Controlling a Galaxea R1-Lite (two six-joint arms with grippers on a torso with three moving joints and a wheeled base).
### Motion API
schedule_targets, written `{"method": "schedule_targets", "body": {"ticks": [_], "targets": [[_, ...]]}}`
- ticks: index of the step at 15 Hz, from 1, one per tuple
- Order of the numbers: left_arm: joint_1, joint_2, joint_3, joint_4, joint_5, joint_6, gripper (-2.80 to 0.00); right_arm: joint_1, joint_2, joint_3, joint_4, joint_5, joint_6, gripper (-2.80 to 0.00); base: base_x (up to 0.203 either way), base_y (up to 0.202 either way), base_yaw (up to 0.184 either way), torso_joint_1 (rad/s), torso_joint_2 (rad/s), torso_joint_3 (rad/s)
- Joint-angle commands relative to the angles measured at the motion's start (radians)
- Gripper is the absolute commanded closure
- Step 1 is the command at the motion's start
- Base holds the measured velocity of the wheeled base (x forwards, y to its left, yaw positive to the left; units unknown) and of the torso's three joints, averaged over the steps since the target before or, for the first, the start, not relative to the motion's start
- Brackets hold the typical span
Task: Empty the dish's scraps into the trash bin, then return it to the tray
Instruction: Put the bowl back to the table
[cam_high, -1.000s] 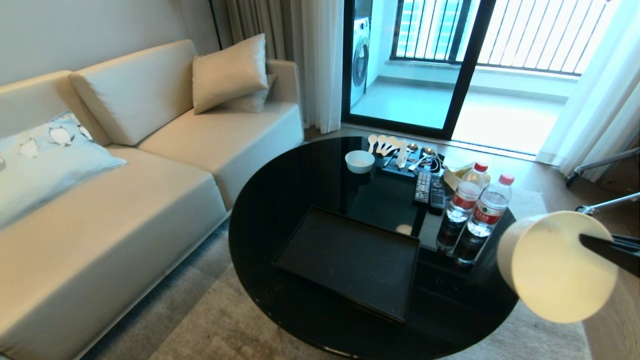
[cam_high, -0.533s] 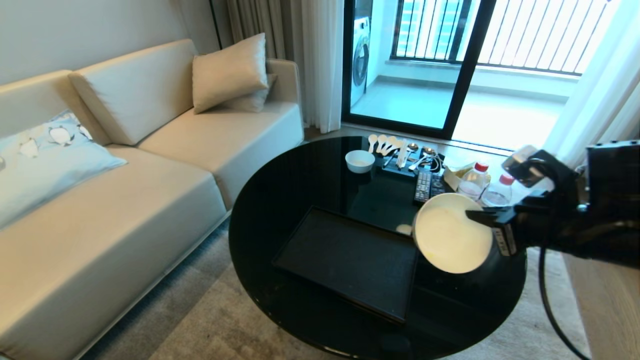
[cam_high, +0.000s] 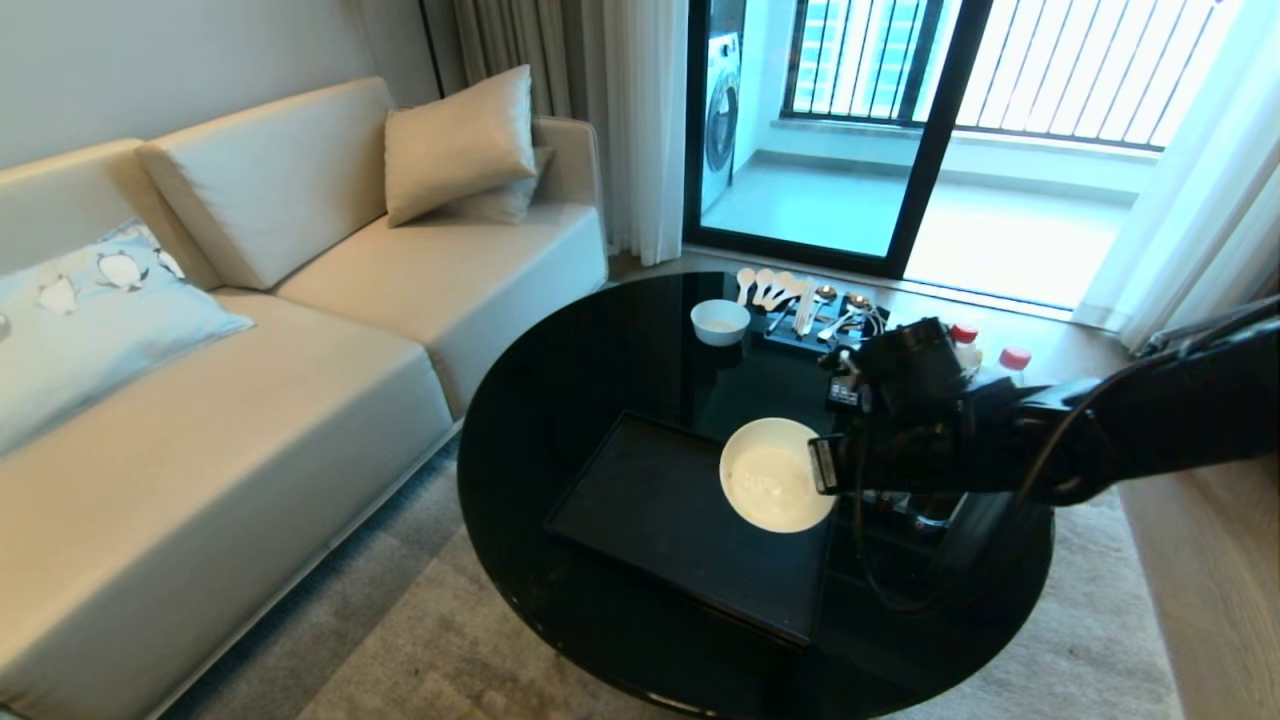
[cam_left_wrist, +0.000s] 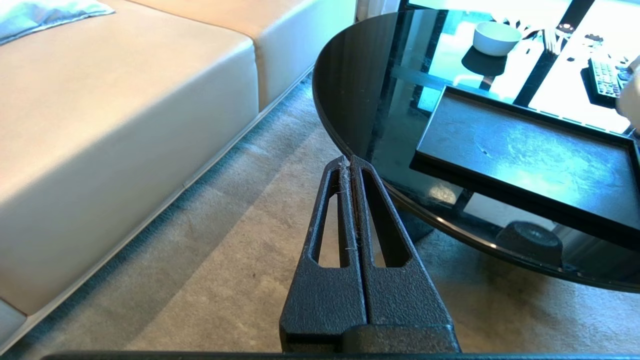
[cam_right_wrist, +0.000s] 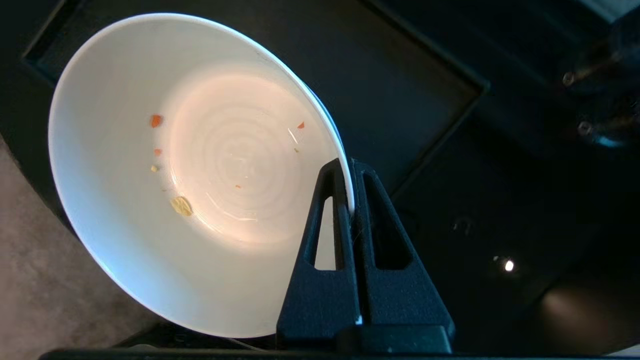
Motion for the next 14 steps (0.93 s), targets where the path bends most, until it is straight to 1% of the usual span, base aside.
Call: {"method": "schedule_targets", "body": {"ticks": [1,3,4,5,7,8,11,14], "targets": [[0.0,0.0,0.0,0.0,0.001,-0.001,0.0,0.024,0.141,-0.124,0.093,-0.055,0.112,0.0,0.0,0.0,0.0,0.0,0.0,0.0],[0.0,0.0,0.0,0.0,0.001,-0.001,0.0,0.033,0.188,-0.212,0.208,-0.072,0.207,0.0,0.0,0.0,0.0,0.0,0.0,0.0],[0.0,0.0,0.0,0.0,0.001,-0.001,0.0,0.035,0.212,-0.244,0.243,-0.075,0.253,0.0,0.0,0.0,0.0,0.0,0.0,0.0],[0.0,0.0,0.0,0.0,0.001,-0.001,0.0,0.036,0.231,-0.257,0.26,-0.076,0.278,0.0,0.0,0.0,0.0,0.0,0.0,0.0],[0.0,0.0,0.0,0.0,0.001,-0.001,0.0,0.033,0.266,-0.259,0.261,-0.076,0.292,0.0,0.0,0.0,0.0,0.0,0.0,0.0],[0.0,0.0,0.0,0.0,0.001,-0.001,0.0,0.033,0.278,-0.261,0.255,-0.075,0.311,0.0,0.0,0.0,0.0,0.0,0.0,0.0],[0.0,0.0,0.0,0.0,0.001,-0.001,0.0,0.034,0.334,-0.316,0.253,-0.074,0.385,0.0,0.0,0.0,0.0,0.0,0.0,0.0],[0.0,0.0,0.0,0.0,0.001,-0.001,0.0,0.033,0.365,-0.368,0.253,-0.072,0.409,0.0,0.0,0.0,0.0,0.0,0.0,0.0]]}}
